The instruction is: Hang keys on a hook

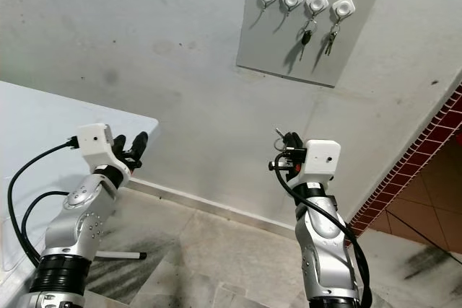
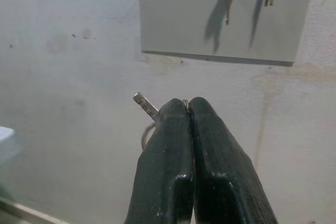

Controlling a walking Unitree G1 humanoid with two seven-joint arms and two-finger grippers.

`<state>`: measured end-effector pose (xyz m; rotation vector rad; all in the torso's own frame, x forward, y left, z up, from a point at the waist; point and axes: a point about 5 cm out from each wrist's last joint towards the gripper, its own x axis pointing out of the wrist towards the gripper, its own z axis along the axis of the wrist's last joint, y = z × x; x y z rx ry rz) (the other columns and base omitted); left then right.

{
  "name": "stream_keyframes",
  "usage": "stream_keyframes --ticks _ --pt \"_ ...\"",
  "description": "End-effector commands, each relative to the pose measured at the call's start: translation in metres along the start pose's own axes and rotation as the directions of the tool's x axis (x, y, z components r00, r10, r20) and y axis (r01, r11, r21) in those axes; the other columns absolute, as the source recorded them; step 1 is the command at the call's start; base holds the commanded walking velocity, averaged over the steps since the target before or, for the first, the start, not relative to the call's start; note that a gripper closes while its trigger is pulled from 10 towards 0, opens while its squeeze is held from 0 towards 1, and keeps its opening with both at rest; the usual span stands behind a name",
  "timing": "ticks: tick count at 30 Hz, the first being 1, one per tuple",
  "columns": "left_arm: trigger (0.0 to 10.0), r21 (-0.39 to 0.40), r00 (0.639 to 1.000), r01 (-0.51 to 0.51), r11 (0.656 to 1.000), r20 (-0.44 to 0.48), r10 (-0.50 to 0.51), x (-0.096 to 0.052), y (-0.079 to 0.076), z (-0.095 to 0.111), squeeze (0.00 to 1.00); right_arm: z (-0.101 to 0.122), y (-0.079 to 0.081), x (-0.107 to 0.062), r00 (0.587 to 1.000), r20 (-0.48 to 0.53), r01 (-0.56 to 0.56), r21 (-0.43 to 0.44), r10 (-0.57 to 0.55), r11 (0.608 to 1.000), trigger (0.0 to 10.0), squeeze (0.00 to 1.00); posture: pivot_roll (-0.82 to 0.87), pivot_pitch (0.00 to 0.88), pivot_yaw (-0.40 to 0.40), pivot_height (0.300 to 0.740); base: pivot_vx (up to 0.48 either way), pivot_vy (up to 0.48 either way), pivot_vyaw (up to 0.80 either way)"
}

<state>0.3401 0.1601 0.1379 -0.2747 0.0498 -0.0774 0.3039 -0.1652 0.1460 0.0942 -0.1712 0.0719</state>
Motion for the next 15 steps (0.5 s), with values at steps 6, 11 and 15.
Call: stream_keyframes --ticks 6,11,15 --pt "10.0 0.0 1.0 0.006 1.0 0.028 -0.006 0.0008 -0.002 0.0074 0.0 0.007 0.0003 0.0016 1.0 0.022 -0.004 0.003 0.004 1.0 10.0 0.0 0.02 0.0 -0.055 0.74 0.302 0.282 0.0" --pt "10.0 0.0 1.0 0.005 1.0 0.028 -0.005 0.0012 -0.0021 0.0076 0.0 0.0073 0.0 0.0018 1.0 0.021 -0.004 0.002 0.004 1.0 10.0 0.0 0.02 0.0 -0.057 0.74 0.303 0.286 0.0" --pt "10.0 0.0 1.0 0.005 1.0 0.028 -0.005 0.0013 -0.0021 0.0077 0.0 0.0073 0.0 0.0021 1.0 0.021 -0.004 0.002 0.004 1.0 10.0 0.0 0.02 0.0 -0.057 0.74 0.303 0.283 0.0"
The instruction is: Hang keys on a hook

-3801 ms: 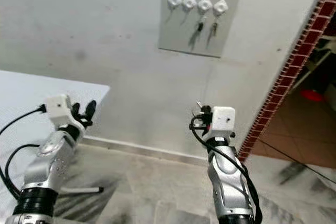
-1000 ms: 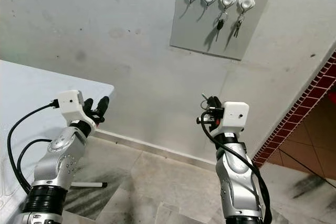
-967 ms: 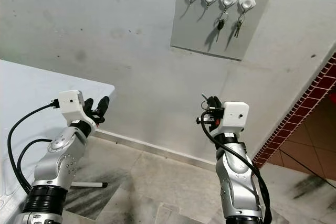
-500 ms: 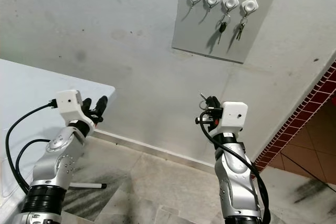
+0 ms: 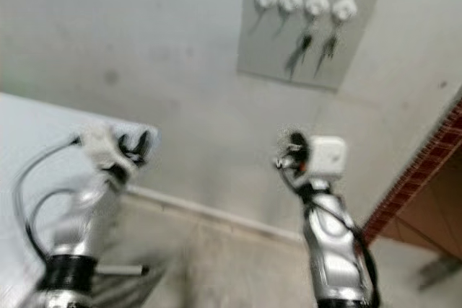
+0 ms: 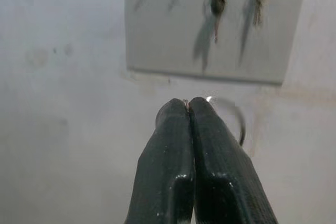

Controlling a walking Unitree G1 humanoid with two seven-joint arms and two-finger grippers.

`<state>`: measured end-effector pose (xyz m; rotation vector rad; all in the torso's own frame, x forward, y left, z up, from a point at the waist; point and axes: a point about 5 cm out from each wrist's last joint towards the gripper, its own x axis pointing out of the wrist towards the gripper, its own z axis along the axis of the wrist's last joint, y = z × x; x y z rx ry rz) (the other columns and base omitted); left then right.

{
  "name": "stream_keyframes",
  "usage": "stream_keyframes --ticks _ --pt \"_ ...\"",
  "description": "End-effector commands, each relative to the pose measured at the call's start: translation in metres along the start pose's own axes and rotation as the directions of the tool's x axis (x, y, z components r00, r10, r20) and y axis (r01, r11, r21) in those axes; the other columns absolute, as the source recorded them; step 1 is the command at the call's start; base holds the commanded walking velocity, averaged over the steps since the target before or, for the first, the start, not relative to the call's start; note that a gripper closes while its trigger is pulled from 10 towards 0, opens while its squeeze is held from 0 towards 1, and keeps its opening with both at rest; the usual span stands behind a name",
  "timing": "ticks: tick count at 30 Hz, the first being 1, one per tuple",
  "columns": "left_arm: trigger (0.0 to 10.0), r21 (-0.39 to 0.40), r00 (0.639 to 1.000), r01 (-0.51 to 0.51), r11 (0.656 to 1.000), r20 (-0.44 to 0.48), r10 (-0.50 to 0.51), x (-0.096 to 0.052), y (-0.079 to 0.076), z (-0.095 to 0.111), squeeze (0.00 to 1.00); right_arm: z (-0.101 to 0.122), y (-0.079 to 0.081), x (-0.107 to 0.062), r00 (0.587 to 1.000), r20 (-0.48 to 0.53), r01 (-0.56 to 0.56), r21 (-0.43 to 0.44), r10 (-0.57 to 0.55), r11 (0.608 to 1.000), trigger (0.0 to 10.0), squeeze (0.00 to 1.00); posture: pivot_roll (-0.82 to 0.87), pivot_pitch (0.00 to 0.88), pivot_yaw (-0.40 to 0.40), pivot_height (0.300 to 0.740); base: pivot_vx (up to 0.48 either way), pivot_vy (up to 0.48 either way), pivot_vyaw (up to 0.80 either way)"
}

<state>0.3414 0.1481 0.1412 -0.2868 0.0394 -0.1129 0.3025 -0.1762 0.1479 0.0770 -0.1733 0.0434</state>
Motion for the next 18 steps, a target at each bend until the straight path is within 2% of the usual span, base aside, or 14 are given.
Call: stream_keyframes --ticks 1,11,15,16,18 --pt "10.0 0.01 0.999 -0.032 0.999 0.022 0.032 -0.0012 0.0103 0.0077 0.0 0.0042 0.0106 0.0036 0.999 0.019 -0.03 0.022 0.03 0.999 10.0 0.0 0.02 0.0 -0.057 0.74 0.304 0.289 0.0" --pt "10.0 0.034 1.0 -0.021 0.999 0.023 0.02 -0.0013 0.0089 0.0084 0.0 0.0045 0.0105 0.0036 0.999 0.018 -0.029 0.023 0.029 0.999 10.0 0.0 0.02 0.0 -0.057 0.74 0.303 0.284 0.0" --pt "10.0 0.037 1.0 -0.02 0.999 0.014 0.02 -0.0011 0.0082 0.0076 0.0 0.004 0.0109 0.0034 0.999 0.017 -0.029 0.024 0.028 0.999 10.0 0.0 0.02 0.0 -0.057 0.74 0.34 0.0 0.0" --pt "10.0 0.02 1.0 -0.015 1.0 0.018 0.014 -0.0013 0.007 0.0072 0.0 0.0039 0.0111 0.0033 0.999 0.016 -0.028 0.025 0.028 0.999 10.0 0.0 0.02 0.0 -0.057 0.74 0.0 0.0 0.0" --pt "10.0 0.045 1.0 -0.007 0.999 0.0 0.007 -0.0014 0.0057 0.0058 0.0 0.0039 0.0109 0.0034 0.999 0.016 -0.028 0.025 0.028 0.999 10.0 0.0 0.02 0.0 -0.057 0.74 0.0 0.0 0.0"
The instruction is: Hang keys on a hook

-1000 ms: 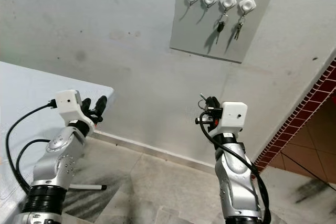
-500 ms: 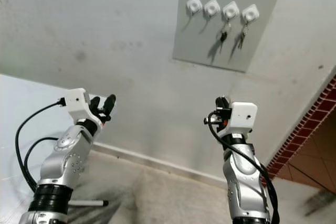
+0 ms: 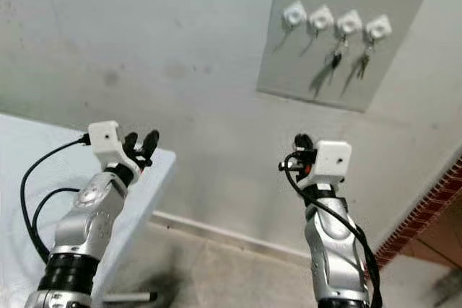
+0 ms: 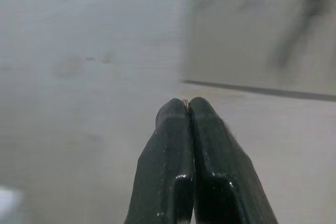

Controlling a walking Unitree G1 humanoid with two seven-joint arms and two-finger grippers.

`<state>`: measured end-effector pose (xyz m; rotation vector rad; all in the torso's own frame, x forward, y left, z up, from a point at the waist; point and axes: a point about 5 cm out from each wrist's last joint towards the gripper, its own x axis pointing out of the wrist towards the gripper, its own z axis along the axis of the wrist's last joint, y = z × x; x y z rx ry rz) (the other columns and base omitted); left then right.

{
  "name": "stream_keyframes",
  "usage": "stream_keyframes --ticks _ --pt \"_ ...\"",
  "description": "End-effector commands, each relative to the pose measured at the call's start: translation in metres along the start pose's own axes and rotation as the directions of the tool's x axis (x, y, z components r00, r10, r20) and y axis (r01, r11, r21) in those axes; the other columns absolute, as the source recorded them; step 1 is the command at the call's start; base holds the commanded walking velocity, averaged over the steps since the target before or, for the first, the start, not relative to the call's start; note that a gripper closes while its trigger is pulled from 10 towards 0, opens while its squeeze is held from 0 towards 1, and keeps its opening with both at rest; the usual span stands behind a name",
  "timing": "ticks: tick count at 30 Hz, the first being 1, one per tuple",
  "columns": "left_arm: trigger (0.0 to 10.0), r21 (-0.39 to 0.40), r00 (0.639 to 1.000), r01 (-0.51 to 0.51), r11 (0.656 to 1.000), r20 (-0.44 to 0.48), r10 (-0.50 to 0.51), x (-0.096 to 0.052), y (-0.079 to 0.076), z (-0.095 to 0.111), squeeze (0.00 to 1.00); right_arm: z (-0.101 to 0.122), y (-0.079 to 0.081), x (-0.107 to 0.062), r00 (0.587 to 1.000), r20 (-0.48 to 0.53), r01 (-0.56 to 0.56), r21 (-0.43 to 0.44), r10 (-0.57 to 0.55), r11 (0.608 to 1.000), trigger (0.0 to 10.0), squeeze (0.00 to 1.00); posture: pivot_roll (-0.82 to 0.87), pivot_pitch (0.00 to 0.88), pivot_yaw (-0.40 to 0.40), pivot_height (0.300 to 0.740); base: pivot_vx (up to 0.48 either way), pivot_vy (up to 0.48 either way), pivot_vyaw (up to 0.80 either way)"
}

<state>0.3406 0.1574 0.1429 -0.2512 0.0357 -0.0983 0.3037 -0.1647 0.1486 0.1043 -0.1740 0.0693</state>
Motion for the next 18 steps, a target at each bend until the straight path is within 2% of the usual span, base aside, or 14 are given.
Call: stream_keyframes --ticks 1,18 --pt "10.0 0.017 1.0 0.004 1.0 -0.006 -0.004 0.0003 -0.0028 0.0005 0.0 0.0042 -0.0006 0.0017 1.0 0.014 -0.004 -0.003 0.004 1.0 10.0 0.0 0.02 0.0 -0.057 0.74 0.0 0.0 0.0" --pt "10.0 0.041 1.0 0.005 0.999 0.002 -0.005 -0.0001 -0.0024 0.0023 0.0 0.0022 -0.0039 0.0027 1.0 0.002 0.015 -0.02 -0.015 1.0 10.0 0.0 0.02 0.0 -0.052 0.74 0.0 0.0 0.0"
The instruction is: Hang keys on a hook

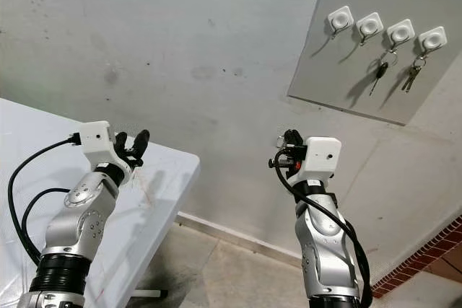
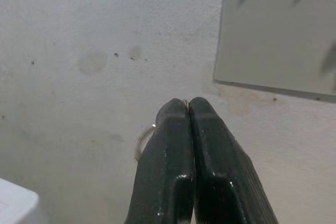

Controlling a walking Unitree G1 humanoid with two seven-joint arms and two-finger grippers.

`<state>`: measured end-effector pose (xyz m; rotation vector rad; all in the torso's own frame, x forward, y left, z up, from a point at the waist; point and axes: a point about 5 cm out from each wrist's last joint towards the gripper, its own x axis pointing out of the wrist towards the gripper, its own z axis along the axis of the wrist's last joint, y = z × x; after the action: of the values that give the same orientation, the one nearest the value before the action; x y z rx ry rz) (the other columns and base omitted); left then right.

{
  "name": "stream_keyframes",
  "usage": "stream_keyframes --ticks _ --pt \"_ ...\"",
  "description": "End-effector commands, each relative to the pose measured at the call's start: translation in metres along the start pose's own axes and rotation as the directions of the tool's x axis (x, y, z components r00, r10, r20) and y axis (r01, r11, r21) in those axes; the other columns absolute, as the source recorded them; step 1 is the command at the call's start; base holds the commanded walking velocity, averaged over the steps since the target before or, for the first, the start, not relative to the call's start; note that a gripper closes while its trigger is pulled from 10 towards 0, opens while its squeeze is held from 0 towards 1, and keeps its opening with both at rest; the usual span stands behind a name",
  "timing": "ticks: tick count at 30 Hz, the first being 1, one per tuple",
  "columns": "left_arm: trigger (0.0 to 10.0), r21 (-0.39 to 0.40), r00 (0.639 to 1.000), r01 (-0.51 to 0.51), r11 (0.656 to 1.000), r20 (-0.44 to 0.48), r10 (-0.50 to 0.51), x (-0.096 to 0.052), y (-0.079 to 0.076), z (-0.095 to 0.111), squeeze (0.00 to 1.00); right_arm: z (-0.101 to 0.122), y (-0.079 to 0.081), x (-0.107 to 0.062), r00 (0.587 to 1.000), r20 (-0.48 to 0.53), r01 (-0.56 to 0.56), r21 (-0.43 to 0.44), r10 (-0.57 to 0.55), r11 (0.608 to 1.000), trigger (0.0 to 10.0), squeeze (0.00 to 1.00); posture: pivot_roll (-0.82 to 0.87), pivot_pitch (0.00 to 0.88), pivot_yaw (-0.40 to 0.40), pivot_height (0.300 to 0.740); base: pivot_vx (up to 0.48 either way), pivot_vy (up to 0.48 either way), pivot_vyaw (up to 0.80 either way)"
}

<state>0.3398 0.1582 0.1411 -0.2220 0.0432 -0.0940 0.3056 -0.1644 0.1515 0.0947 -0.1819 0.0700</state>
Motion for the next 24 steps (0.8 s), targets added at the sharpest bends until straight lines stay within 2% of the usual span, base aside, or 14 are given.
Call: stream_keyframes --ticks 1,4,21,24 --pt "10.0 0.018 1.0 0.013 1.0 0.009 -0.013 0.0008 -0.0039 0.0041 0.0 -0.0017 -0.005 0.0008 1.0 -0.02 0.024 0.002 -0.024 1.0 10.0 0.0 0.02 0.0 -0.051 0.74 0.0 0.0 0.0" --pt "10.0 0.014 1.0 0.013 1.0 0.009 -0.013 0.0011 -0.004 0.0041 0.0 -0.0025 -0.0053 0.0015 0.999 -0.03 0.028 0.003 -0.028 1.0 10.0 0.0 0.02 0.0 -0.051 0.74 0.0 0.0 -0.18" --pt "10.0 0.036 0.999 0.038 0.999 0.017 -0.039 0.0022 -0.0071 0.006 0.0 -0.0027 -0.0068 0.0031 0.999 -0.033 0.036 -0.003 -0.036 0.999 10.0 0.0 0.02 0.0 -0.051 0.74 0.0 0.0 -0.63" --pt "10.0 0.033 0.999 0.047 0.998 0.021 -0.048 0.0024 -0.0076 0.0072 0.0 -0.0023 -0.0064 0.0035 0.999 -0.031 0.034 -0.003 -0.034 0.999 10.0 0.0 0.02 0.0 -0.051 0.74 0.0 -0.437 -0.66"
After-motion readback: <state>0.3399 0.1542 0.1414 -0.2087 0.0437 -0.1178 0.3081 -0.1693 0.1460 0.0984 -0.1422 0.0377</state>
